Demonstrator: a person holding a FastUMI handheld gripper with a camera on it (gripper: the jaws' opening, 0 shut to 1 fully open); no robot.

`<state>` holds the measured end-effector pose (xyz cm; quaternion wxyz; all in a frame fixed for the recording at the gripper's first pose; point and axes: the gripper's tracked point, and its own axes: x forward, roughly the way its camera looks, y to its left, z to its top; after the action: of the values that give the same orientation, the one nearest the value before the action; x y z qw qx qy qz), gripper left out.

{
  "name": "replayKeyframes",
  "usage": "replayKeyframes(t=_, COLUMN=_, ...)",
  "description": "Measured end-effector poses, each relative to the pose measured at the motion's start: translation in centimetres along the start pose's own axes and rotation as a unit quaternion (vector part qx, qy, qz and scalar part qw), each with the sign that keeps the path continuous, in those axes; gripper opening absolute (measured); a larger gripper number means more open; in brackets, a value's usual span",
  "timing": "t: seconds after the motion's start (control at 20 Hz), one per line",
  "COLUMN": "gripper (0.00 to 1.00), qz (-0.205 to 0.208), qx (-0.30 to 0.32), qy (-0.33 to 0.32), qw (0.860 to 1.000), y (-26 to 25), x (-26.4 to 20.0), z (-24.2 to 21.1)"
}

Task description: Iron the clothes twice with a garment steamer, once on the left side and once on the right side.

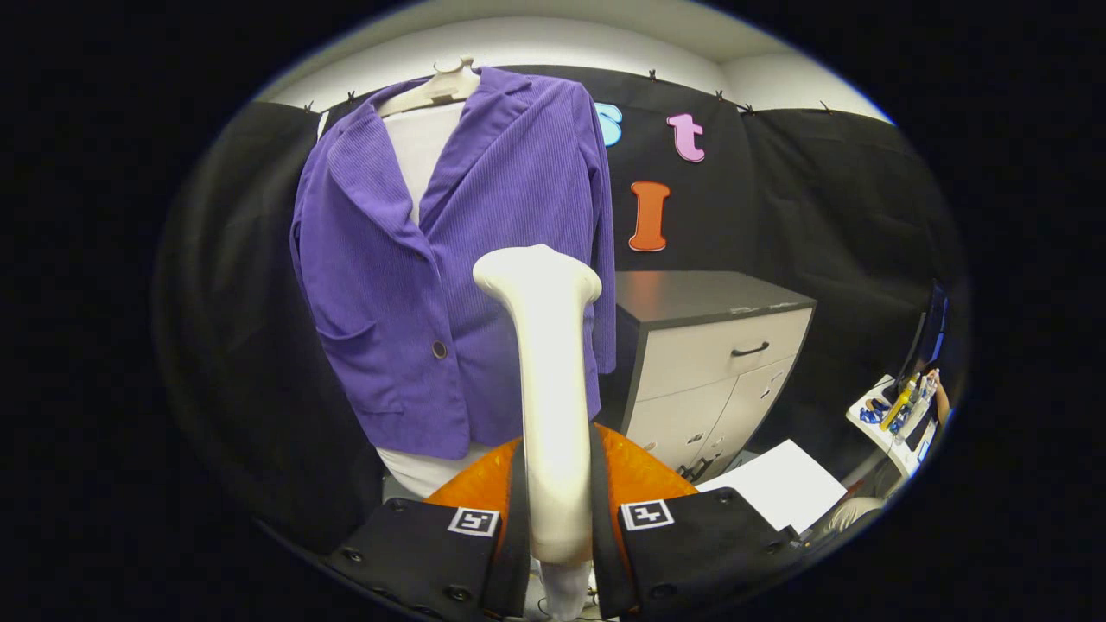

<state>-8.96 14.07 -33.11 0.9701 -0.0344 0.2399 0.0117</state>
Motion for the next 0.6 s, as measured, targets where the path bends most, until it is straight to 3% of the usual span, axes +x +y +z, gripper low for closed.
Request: replayKeyframes(t=0.6, gripper=0.38, qz=0.068, qx=-0.014, qy=-0.119, qw=0.990, y=9.9, x=-3.7, z=12.6)
